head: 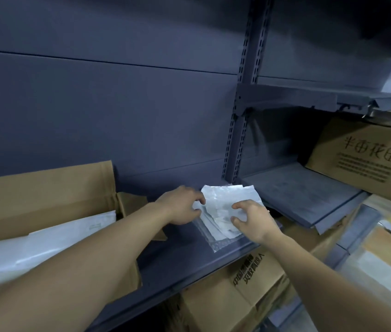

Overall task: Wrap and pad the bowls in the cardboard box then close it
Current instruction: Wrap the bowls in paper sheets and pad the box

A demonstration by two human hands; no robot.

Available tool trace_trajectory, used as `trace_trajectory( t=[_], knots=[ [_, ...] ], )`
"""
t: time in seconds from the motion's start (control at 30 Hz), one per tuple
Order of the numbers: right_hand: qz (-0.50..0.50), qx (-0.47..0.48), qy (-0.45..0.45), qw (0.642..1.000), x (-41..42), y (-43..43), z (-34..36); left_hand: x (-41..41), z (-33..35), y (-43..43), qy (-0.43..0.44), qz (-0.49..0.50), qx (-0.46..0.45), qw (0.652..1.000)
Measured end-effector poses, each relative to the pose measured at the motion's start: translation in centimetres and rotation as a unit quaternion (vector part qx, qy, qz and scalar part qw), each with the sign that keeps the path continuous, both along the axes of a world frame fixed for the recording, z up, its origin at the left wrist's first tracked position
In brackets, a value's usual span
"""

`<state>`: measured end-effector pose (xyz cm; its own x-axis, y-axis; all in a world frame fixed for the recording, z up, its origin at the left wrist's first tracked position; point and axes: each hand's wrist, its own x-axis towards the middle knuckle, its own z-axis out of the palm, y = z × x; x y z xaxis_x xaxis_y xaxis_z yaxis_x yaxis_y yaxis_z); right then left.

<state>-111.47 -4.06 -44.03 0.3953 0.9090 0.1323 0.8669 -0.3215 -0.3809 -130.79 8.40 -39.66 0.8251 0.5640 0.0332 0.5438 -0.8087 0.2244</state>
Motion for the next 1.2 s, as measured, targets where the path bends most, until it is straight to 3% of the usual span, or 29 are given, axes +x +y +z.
trace_trajectory(
  t=[0.27, 0.5, 0.77, 0.87, 1.03, 1.2],
  knots=[
    [0.029, -0.021, -0.012, 0.999, 0.4, 1.3, -2.9, 2.6, -3.1, 1.4, 0.015, -0.016, -0.022, 1.0],
    [-0.005, 0.012, -0.051, 0.999, 0.2, 0.8, -2.8, 3.6, -4.0, 0.7, 0.045, -0.029, -0.065, 0.996],
    [0.003, 0.034, 0.03, 0.999, 0.2, 0.5, -2.2, 4.3, -4.8, 0.4, 0.098, -0.025, -0.083, 0.991],
    [0.012, 0.071, 0.015, 0.997, 0.0, -0.1, -1.3, 3.7, -4.0, 0.0, 0.039, -0.016, -0.086, 0.995],
    [0.035, 0.149, -0.033, 0.988, -1.1, -1.0, 1.0, 2.7, -1.8, -1.3, -0.075, -0.025, -0.01, 0.997],
    [0.063, 0.248, -0.087, 0.963, -3.0, -1.6, 4.2, 2.4, 0.6, -2.3, -0.157, -0.021, 0.002, 0.987]
  ],
)
